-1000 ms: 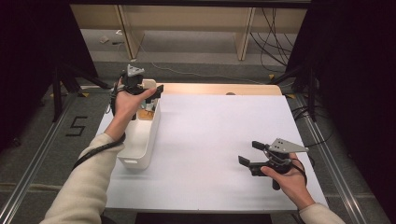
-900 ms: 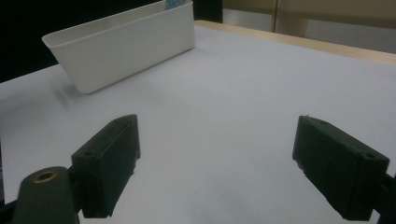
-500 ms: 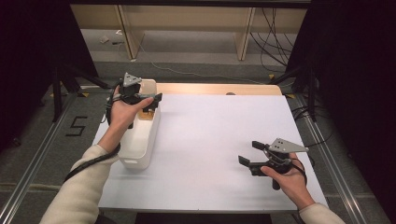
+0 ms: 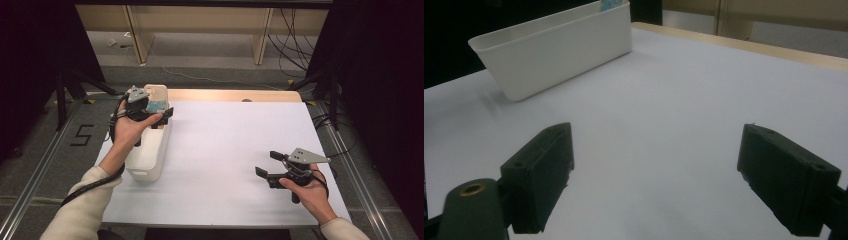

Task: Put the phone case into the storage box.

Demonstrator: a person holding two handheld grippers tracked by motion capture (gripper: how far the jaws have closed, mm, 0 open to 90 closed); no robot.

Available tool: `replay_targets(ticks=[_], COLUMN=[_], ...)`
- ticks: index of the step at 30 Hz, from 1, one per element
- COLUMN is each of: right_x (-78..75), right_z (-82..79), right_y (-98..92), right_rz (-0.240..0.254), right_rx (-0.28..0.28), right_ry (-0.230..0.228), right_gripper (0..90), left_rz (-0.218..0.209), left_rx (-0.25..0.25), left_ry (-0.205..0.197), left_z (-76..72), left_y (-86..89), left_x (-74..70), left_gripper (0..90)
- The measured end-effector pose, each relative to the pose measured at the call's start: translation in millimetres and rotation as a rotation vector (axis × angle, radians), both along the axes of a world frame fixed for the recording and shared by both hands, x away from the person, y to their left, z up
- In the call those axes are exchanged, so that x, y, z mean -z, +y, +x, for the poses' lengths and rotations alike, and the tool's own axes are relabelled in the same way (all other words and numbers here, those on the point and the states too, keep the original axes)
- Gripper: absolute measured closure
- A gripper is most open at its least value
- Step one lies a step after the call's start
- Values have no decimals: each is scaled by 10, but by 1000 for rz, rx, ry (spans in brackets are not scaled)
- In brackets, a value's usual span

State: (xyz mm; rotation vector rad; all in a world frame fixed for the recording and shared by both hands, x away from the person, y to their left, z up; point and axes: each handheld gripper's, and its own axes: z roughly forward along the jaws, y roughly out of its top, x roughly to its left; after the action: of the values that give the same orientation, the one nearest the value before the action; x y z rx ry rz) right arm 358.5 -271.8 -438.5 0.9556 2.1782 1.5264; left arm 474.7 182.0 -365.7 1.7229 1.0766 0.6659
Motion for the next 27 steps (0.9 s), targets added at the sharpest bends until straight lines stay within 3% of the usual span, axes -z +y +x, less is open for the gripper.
replay_targets(ticks=[8, 27], right_x=[-2, -7], right_z=[0, -3], right_y=[1, -3], right_rz=[1, 1], right_rx=[1, 2], right_ry=[-1, -1], right_gripper=[159, 159], left_rz=[4, -34], left_rx=[19, 53], left_ry=[-10, -39], left_z=[-109, -372], left_y=[1, 34], left_x=[17, 51], left_gripper=[8, 14])
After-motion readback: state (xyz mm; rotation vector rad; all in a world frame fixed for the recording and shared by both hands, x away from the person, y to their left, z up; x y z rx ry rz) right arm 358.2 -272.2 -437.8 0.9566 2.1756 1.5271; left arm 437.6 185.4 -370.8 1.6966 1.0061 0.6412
